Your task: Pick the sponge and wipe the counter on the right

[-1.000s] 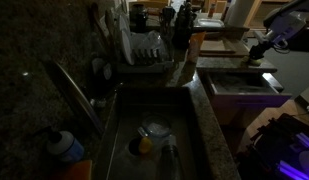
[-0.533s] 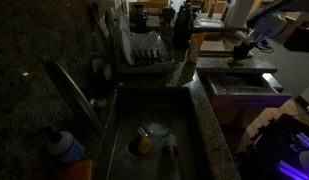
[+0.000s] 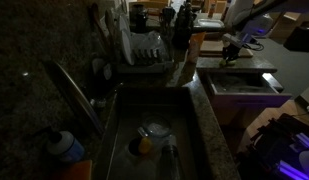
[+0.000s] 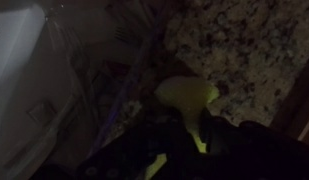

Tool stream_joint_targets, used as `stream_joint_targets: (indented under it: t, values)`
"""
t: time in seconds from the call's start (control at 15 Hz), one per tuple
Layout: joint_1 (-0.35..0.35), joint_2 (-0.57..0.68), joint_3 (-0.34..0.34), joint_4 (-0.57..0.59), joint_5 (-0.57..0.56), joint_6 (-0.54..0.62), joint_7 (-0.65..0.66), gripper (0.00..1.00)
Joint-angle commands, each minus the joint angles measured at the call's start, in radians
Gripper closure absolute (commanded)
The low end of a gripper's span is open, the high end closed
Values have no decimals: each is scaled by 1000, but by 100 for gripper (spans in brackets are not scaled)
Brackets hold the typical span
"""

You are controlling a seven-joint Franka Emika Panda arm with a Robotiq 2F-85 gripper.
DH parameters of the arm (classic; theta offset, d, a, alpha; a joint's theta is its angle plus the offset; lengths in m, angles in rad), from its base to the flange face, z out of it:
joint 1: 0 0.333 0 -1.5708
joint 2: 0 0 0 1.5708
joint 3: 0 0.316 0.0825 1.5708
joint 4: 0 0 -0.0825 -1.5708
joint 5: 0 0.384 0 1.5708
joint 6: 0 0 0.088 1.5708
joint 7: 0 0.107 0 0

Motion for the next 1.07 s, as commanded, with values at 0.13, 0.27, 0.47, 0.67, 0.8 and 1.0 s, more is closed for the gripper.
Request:
stream_joint_targets:
  t: [0.13, 0.27, 0.47, 0.67, 0.8, 1.0]
  values:
    - [49, -12, 39, -65, -28, 17, -78, 95]
    - [69, -55, 6, -131, -82, 93, -100, 95]
    - [57, -148, -13, -230, -83, 232, -123, 95]
    - [32, -214, -24, -289, -50, 344, -122, 95]
    - [14, -278, -31, -324, -22, 361, -119, 95]
    - [22, -240, -43, -271, -46, 331, -88, 80]
